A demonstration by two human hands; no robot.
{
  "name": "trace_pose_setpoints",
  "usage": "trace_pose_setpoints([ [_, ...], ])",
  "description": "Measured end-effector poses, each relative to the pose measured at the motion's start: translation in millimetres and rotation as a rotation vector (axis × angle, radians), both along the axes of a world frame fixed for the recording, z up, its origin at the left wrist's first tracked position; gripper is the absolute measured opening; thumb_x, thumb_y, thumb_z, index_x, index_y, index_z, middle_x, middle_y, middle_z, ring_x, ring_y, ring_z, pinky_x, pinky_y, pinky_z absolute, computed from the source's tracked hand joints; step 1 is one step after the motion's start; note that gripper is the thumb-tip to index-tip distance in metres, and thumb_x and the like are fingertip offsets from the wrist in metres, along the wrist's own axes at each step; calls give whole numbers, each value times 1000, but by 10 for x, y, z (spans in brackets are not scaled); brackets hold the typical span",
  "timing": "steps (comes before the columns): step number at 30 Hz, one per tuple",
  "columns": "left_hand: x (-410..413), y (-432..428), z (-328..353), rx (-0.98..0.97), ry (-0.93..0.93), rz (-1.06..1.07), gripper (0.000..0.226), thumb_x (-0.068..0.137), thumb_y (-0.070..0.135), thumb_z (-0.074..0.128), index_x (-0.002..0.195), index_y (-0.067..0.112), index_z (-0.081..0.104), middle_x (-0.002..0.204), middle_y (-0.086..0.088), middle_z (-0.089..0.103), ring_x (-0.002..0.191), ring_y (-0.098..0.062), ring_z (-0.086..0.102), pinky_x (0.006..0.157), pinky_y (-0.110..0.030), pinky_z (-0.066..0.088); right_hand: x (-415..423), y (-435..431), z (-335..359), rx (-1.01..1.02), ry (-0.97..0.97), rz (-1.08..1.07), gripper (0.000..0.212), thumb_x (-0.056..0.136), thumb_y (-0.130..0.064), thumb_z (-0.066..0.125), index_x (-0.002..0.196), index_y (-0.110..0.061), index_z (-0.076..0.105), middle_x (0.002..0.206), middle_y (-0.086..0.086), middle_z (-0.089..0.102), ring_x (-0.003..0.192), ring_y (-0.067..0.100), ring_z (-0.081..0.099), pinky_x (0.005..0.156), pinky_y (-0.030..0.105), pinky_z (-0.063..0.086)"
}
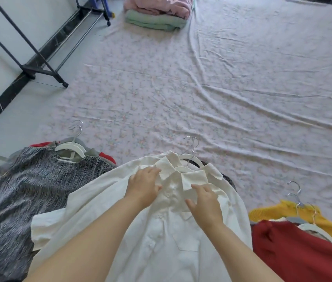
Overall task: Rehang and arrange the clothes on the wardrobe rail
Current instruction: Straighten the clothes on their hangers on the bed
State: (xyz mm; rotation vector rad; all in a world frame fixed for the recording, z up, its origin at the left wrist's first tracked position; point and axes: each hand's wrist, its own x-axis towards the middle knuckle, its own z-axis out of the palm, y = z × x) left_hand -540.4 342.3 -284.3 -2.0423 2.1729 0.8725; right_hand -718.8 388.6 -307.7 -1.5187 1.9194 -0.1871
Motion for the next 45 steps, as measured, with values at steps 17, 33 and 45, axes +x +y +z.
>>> trace_pose_setpoints([
  [17,1472,650,1051,-62,-135,75,45,94,34,45,137,25,34,137,5,40,126,-17,37,101,-33,29,1218,348,908,-27,-49,194,44,92,-31,53,135,-21,43,136,-3,43,127,14,36,101,25,33],
  [33,4018,-307,522,-58,-41,8,43,94,29,47,135,21,40,137,1,45,126,-19,40,103,-36,31,4038,-562,341,38,28,185,42,91,-31,55,131,-18,49,128,4,50,114,23,50,97,34,39],
  [45,4347,-747,-816,-55,27,-51,46,94,29,47,138,20,37,136,4,44,126,-16,38,105,-35,29,4352,-1623,-953,11,328,236,35,93,-31,48,122,-14,52,121,8,52,110,27,48,91,38,40],
])
